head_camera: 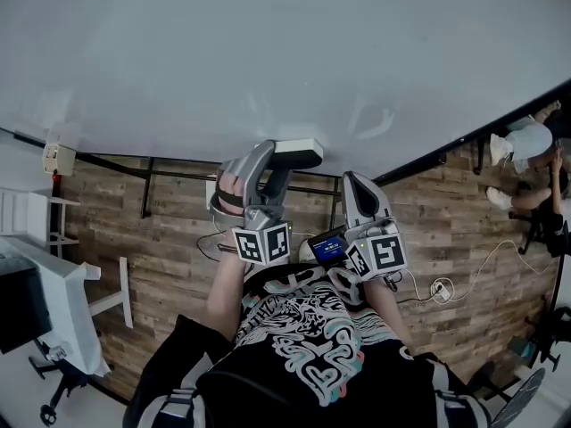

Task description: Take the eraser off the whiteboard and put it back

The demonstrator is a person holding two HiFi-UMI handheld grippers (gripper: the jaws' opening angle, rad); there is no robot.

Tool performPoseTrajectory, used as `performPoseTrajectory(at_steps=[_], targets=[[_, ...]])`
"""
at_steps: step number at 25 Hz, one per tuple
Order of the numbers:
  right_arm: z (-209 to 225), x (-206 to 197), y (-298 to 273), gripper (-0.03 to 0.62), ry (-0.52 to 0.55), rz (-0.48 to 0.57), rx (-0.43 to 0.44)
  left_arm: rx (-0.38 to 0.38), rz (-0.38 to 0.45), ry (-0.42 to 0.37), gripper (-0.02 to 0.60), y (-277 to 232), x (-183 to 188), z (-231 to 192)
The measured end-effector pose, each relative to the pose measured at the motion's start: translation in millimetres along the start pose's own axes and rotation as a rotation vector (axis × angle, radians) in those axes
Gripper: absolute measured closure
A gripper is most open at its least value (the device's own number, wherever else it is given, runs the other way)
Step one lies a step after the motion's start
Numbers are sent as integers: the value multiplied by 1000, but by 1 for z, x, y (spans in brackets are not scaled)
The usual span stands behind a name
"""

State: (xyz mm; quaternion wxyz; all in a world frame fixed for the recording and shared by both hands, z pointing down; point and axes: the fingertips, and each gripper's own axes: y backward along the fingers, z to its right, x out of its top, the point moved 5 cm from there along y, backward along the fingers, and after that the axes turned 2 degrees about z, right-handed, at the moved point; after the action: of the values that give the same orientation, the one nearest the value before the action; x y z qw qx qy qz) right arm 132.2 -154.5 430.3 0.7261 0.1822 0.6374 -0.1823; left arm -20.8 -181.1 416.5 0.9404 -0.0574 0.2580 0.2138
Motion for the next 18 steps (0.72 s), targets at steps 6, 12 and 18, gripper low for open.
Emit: performPoseTrajectory(at_steps=[6, 12, 18], targets=[[1, -1, -4, 579, -10, 0, 6, 2, -9, 1, 324, -3, -2, -1], [0, -2, -3, 579, -7, -1, 0, 9, -15, 6, 322, -3, -3, 0], [0, -3, 0, 580, -8, -6, -13, 6, -7, 17, 322, -4, -4, 1]])
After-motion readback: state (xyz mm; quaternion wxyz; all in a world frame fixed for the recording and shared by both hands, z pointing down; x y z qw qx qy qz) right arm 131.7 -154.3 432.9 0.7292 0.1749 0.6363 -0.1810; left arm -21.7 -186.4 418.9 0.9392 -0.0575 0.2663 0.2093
